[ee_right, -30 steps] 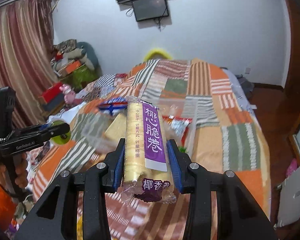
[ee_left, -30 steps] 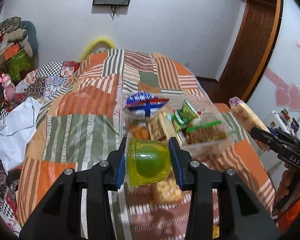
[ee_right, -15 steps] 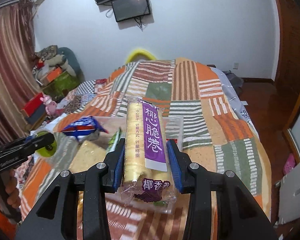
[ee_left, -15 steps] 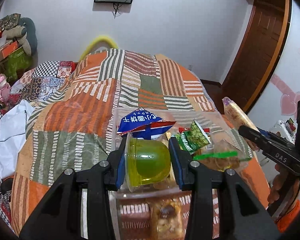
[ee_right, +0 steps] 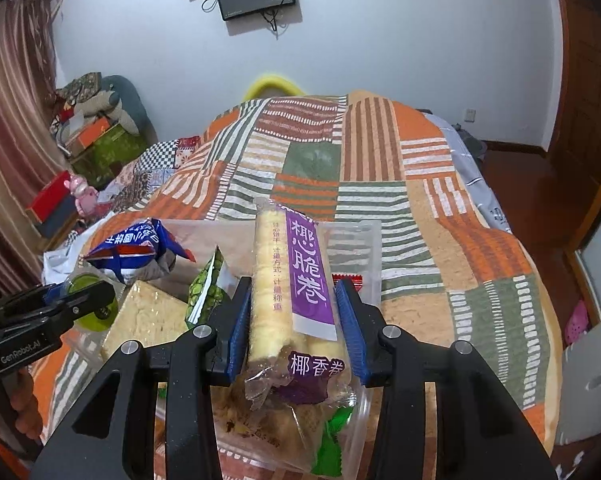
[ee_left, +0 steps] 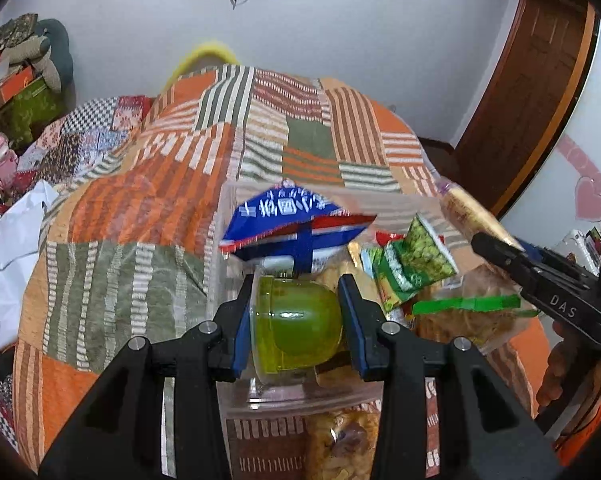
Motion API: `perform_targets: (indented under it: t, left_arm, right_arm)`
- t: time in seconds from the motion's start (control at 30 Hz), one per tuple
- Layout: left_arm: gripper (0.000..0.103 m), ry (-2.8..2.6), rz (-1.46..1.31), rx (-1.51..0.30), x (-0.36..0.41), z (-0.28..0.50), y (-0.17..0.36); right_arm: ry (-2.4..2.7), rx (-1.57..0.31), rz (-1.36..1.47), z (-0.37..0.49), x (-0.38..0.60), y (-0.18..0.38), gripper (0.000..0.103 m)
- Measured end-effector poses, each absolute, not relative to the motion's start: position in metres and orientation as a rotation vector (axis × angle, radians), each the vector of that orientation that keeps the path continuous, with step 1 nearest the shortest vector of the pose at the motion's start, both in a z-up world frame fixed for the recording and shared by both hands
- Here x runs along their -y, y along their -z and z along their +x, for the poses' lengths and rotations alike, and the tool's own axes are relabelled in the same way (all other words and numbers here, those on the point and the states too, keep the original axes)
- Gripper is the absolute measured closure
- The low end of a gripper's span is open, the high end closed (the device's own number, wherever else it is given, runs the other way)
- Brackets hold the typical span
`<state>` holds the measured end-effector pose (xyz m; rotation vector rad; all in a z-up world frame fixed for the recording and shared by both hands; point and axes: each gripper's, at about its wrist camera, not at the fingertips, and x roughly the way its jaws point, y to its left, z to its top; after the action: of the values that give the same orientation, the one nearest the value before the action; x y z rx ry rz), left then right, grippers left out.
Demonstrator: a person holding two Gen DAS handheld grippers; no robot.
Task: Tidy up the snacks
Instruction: 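Lower the jelly cup and coconut roll into the clear box and open both grippers, then grasp the nut bar pack with the left gripper while the right grasps the yellow chip bag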
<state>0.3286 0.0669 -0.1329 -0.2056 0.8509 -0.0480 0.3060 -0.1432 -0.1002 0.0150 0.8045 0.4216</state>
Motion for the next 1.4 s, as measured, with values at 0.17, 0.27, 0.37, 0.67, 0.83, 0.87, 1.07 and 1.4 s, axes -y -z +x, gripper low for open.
perform_targets:
  t: [0.17,0.27,0.37,0.67,0.83,0.87,1.07,1.4]
  left_arm:
    - [0.063,0.038,-0.219,-0.85,-0.067,0.319,0.133]
    - [0.062,0.055,-0.22,-0.835,-0.067,0.31,0.123]
    - [0.062,0.061,-0.201,-0.814,-0.065,0.298,0.108]
    - [0.034,0.059,-0.146,-0.741,-0.06,0.239,0.073]
    - [0.031,0.082,-0.133,-0.75,-0.058,0.198,0.072]
    - [0.029,0.082,-0.129,-0.754,-0.057,0.194,0.073]
    - [0.028,0.093,-0.099,-0.807,-0.051,0.152,0.093]
    - [0.028,0.12,-0.082,-0.898,-0.042,0.126,0.128]
  right_arm:
    - [-0.438,-0.819,0.018,0.297,0.147,0.096,0.047]
    - [-0.453,-0.801,0.012,0.287,0.149,0.087,0.045]
    - [-0.475,-0.785,-0.005,0.274,0.149,0.077,0.044]
    - [-0.552,-0.748,-0.032,0.212,0.147,0.057,0.033]
    - [-0.615,-0.777,-0.045,0.176,0.141,0.064,0.031]
    - [-0.628,-0.784,-0.051,0.169,0.14,0.068,0.026]
    - [-0.682,-0.841,-0.106,0.132,0.13,0.095,0.02]
    - [-0.674,-1.021,-0.116,0.112,0.123,0.162,0.02]
